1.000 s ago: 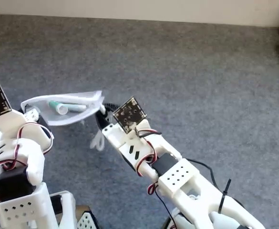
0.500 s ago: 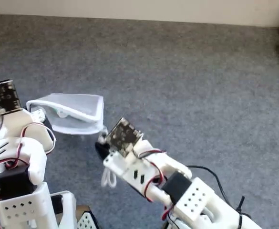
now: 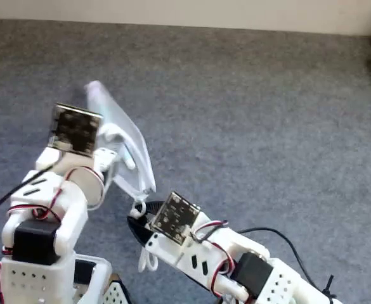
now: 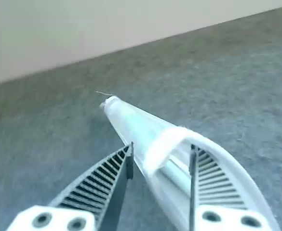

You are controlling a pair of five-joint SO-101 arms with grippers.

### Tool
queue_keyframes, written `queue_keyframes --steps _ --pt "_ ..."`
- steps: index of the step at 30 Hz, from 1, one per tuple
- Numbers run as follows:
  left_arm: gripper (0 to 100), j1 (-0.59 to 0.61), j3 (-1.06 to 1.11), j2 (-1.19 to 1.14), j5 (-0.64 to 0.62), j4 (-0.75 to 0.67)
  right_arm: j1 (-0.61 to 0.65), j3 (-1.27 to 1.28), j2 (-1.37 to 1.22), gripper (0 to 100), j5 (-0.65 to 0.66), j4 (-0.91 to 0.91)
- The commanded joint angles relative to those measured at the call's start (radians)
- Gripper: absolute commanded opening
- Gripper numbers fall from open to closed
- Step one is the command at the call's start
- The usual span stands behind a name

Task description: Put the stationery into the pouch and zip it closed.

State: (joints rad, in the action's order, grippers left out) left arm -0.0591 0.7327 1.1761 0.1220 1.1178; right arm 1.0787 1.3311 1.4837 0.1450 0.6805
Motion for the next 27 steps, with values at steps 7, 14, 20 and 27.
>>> queue_keyframes --steps 7,14,20,27 --pt "25 -0.375 -0.085 0.008 0.212 0.029 0.016 0.071 0.237 0.5 0.012 0.021" --pt "24 -0.371 -0.162 0.018 0.219 0.083 0.008 0.071 0.314 0.5 0.012 0.045" --pt "24 -0.302 -0.263 0.018 0.222 0.189 -0.033 0.062 0.321 0.5 0.011 0.045" --pt "24 -0.206 -0.248 0.018 0.226 0.213 -0.116 -0.01 0.354 0.5 0.005 0.153"
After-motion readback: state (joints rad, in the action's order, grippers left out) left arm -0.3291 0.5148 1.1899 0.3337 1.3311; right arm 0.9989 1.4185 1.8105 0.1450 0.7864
